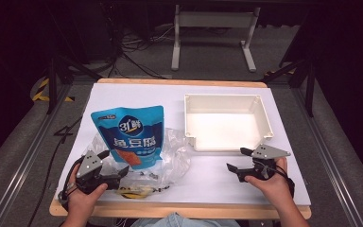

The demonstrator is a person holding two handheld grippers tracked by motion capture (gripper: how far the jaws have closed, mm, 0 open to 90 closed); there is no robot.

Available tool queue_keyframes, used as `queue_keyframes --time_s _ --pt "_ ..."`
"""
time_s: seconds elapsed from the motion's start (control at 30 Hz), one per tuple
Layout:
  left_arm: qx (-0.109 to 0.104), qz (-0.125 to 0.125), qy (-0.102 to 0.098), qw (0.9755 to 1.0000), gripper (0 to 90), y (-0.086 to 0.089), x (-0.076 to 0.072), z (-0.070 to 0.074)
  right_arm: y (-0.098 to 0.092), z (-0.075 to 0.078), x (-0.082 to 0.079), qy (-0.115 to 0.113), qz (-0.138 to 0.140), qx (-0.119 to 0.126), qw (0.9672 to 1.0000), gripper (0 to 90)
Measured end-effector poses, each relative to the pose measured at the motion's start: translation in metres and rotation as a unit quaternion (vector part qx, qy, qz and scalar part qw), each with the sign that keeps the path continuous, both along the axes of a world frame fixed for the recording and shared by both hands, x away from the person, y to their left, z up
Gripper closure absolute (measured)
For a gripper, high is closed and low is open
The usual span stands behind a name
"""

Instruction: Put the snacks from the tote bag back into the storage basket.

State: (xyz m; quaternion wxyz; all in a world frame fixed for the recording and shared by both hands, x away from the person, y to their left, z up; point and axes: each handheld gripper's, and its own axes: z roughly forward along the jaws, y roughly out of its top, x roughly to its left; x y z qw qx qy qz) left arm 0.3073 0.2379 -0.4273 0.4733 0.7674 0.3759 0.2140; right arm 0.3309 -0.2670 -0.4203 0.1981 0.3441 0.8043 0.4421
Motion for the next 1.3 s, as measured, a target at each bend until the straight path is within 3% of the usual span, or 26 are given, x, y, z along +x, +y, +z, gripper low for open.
queue_keyframes --time_s 1.1,1.3 --pt "0.001 0.013 -0.002 0.9999 11.5 0.003 -0.001 0.002 0.003 0.004 -0.001 0.008 0.012 0.002 0.9999 24.1" --pt "0.0 0.016 -0.002 0.9999 11.5 0.003 -0.001 0.002 0.007 0.015 0.0 0.006 0.023 0.013 0.9996 24.0"
